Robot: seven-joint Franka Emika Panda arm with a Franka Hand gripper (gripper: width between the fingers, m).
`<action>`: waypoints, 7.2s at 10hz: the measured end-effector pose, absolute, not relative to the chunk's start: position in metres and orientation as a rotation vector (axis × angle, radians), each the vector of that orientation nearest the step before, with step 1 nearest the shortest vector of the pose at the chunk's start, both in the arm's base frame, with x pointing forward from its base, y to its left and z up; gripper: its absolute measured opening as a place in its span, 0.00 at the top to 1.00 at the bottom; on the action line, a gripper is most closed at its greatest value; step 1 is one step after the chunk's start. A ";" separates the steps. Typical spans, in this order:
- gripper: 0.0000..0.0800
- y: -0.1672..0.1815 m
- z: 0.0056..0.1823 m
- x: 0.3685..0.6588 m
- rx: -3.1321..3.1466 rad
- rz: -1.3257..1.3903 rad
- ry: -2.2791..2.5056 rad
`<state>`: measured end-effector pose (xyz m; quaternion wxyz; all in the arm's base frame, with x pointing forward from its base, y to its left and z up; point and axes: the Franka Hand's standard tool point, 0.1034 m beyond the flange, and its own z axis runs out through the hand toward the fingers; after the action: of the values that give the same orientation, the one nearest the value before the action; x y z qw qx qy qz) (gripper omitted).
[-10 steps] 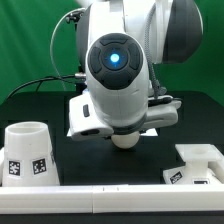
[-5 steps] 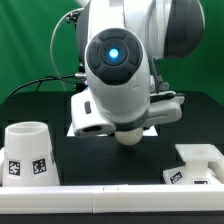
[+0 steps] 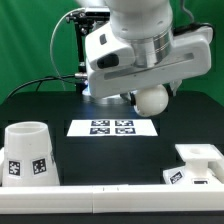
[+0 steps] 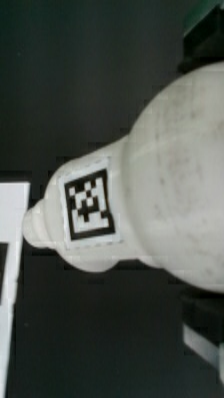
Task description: Assemble lamp
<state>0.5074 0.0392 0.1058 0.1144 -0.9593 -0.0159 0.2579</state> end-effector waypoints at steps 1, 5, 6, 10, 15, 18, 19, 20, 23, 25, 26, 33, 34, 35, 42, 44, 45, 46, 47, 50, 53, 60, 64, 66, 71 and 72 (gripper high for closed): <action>0.28 0.037 0.104 0.511 -2.848 0.651 -0.027; 0.28 0.053 0.139 0.556 -2.885 0.171 -0.019; 0.28 0.056 0.150 0.569 -2.895 0.020 -0.009; 0.28 0.050 0.153 0.576 -2.942 -0.335 0.049; 0.28 0.064 0.176 0.613 -2.860 -0.884 0.131; 0.28 0.074 0.172 0.611 -2.853 -0.868 0.135; 0.28 0.075 0.171 0.611 -2.853 -0.866 0.133; 0.28 0.074 0.169 0.610 -2.856 -0.861 0.130; 0.28 0.071 0.162 0.615 -2.852 -0.843 0.156; 0.28 0.081 0.153 0.614 -2.846 -0.833 0.160; 0.28 0.086 0.151 0.613 -2.844 -0.826 0.156; 0.28 0.095 0.137 0.611 -2.843 -0.801 0.158; 0.28 0.096 0.134 0.610 -2.845 -0.796 0.158; 0.28 0.095 0.132 0.610 -2.846 -0.803 0.162; 0.28 0.094 0.127 0.614 -2.836 -0.899 0.175; 0.14 0.094 0.127 0.614 -2.837 -0.899 0.175; 0.14 0.094 0.127 0.614 -2.837 -0.899 0.175; 0.13 0.095 0.125 0.613 -2.839 -0.874 0.172; 0.13 0.098 0.125 0.611 -2.844 -0.815 0.169; 0.13 0.115 0.129 0.605 -2.864 -0.464 0.198; 0.13 0.092 0.117 0.596 -2.900 -0.263 0.177; 0.13 0.089 0.117 0.595 -2.914 -0.014 0.177; 0.13 0.105 0.126 0.606 -2.990 -0.038 0.198; 0.13 0.105 0.126 0.606 -2.990 -0.038 0.198; 0.13 0.085 0.123 0.621 -3.042 -0.032 0.113; 0.13 0.087 0.122 0.620 -3.040 -0.033 0.120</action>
Offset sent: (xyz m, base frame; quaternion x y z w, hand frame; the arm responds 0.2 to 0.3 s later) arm 0.0360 0.0435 0.0507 0.0487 0.2041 -0.0063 0.9777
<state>0.6203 0.0872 0.1219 0.0493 -0.9979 0.0394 -0.0108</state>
